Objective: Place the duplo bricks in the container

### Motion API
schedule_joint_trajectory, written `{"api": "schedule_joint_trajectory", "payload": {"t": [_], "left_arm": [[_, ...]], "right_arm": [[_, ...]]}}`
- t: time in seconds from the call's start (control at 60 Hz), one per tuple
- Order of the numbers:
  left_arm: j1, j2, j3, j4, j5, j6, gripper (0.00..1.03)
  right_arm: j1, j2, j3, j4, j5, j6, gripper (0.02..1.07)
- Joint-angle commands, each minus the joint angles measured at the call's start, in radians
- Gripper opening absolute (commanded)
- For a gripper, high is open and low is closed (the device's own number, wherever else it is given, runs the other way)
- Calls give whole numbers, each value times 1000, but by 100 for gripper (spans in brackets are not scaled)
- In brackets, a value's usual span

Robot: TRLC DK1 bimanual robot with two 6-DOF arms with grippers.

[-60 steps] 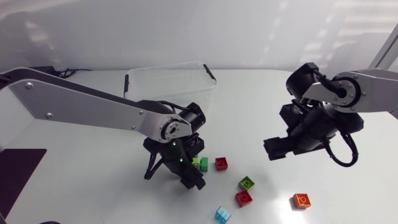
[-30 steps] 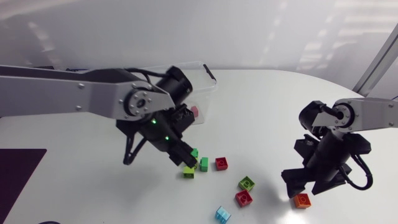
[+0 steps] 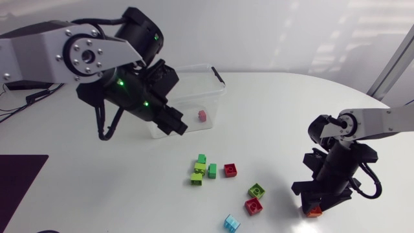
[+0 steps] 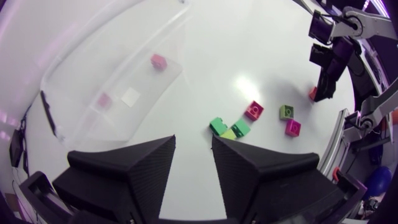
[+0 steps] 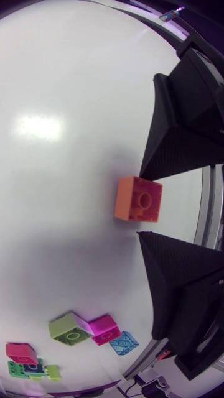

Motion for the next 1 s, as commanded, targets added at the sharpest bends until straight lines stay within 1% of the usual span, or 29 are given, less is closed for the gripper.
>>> {"api": "schedule_joint_trajectory", "payload": {"t": [0.0, 0.033, 0.083, 0.133, 0.217, 0.267, 0.383, 0.5, 0.65, 0.75, 0.833, 0.983], "left_arm": [[-18, 93, -52, -48, 47, 11, 47], [-21, 118, -58, -54, 59, 9, 51], [-29, 148, -74, -56, 85, 4, 62], [-45, 165, -87, -57, 105, 4, 70], [-90, 190, -117, -57, 114, 6, 80], [-108, 197, -130, -56, 119, 7, 83], [-113, 228, -133, -57, 153, -3, 84], [-124, 271, -104, -74, 226, -43, 85], [-124, 348, -51, -80, 225, -86, 85], [-118, 420, 26, -126, 208, -137, 85], [-116, 458, 66, -123, 193, -161, 85], [-159, 535, 115, -98, 131, -206, 85]], "right_arm": [[-11, 37, -26, 0, -20, -30, 37], [-11, 38, -27, 1, -20, -32, 32], [-10, 32, -27, 3, -23, -33, 31], [-7, 18, -29, 0, -24, -38, 30], [8, -34, -10, -23, -23, -36, 29], [18, -69, 14, -43, -20, -30, 28], [48, -118, 86, -89, -12, -10, 28], [84, -117, 132, -97, -8, 13, 28], [94, -111, 160, -97, -8, 30, 28], [94, -109, 155, -91, -8, 30, 28], [87, -109, 146, -83, -11, 27, 28], [53, -114, 143, -79, -14, 11, 29]]}}
